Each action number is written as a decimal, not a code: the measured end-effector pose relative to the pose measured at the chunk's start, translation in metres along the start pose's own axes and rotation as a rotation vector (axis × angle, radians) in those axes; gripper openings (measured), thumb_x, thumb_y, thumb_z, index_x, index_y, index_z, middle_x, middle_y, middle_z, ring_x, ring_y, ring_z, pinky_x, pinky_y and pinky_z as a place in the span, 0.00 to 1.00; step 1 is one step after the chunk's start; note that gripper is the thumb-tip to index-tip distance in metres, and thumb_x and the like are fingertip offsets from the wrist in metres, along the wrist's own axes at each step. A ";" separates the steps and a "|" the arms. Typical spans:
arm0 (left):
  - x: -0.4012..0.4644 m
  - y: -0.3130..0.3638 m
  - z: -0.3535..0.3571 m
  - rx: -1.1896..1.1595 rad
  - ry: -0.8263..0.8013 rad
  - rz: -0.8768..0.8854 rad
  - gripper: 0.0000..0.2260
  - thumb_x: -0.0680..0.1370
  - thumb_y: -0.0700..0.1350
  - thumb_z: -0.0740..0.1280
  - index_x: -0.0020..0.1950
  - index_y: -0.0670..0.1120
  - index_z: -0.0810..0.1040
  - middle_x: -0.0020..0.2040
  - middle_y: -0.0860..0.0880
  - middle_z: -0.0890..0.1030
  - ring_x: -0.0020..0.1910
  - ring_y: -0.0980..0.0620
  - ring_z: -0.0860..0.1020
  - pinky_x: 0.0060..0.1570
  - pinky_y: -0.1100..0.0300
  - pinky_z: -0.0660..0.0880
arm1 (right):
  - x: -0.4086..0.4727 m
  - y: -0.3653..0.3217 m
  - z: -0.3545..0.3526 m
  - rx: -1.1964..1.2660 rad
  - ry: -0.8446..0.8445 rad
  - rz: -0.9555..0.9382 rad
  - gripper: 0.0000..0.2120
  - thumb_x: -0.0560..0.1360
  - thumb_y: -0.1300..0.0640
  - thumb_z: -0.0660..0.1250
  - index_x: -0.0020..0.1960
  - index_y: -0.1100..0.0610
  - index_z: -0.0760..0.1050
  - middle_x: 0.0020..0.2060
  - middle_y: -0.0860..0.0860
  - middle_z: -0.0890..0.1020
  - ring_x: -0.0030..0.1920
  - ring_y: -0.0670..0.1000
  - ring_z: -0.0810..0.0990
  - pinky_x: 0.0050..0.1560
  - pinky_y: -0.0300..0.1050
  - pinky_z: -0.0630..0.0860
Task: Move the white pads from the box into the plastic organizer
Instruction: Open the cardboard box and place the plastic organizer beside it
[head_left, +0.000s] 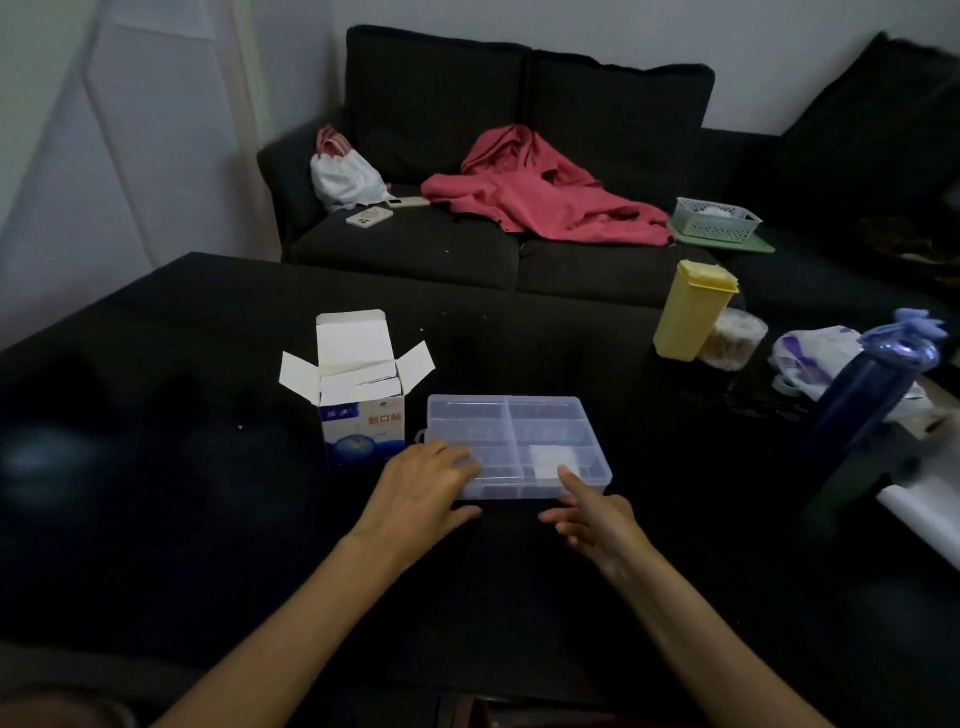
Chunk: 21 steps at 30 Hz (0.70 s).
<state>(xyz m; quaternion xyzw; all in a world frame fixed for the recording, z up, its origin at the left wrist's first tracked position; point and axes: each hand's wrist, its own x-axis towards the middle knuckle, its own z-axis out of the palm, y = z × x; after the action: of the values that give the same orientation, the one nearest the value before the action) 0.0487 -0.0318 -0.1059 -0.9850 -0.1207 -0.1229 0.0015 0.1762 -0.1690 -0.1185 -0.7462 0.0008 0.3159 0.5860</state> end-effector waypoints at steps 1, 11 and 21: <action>0.002 0.001 -0.002 0.026 -0.012 -0.006 0.18 0.78 0.53 0.64 0.66 0.49 0.72 0.65 0.49 0.74 0.64 0.51 0.72 0.64 0.57 0.68 | 0.000 0.003 0.002 -0.039 0.014 -0.021 0.15 0.76 0.46 0.64 0.50 0.59 0.74 0.34 0.55 0.82 0.29 0.47 0.75 0.31 0.38 0.70; 0.021 0.022 -0.018 0.578 -0.335 0.278 0.16 0.79 0.37 0.61 0.67 0.37 0.69 0.65 0.37 0.72 0.63 0.42 0.73 0.59 0.50 0.72 | -0.004 0.000 0.000 -0.067 -0.117 0.016 0.16 0.78 0.46 0.60 0.49 0.60 0.73 0.34 0.56 0.84 0.26 0.47 0.75 0.28 0.37 0.70; 0.023 0.031 -0.021 0.668 -0.420 0.313 0.17 0.78 0.36 0.62 0.67 0.37 0.69 0.66 0.37 0.72 0.64 0.40 0.72 0.61 0.49 0.70 | -0.004 0.001 0.004 0.115 -0.127 0.062 0.17 0.78 0.50 0.62 0.51 0.65 0.72 0.31 0.57 0.82 0.21 0.45 0.69 0.19 0.34 0.64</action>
<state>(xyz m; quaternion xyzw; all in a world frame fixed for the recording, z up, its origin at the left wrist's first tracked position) 0.0727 -0.0570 -0.0790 -0.9405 -0.0005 0.1281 0.3146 0.1710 -0.1673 -0.1177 -0.6895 0.0050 0.3801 0.6165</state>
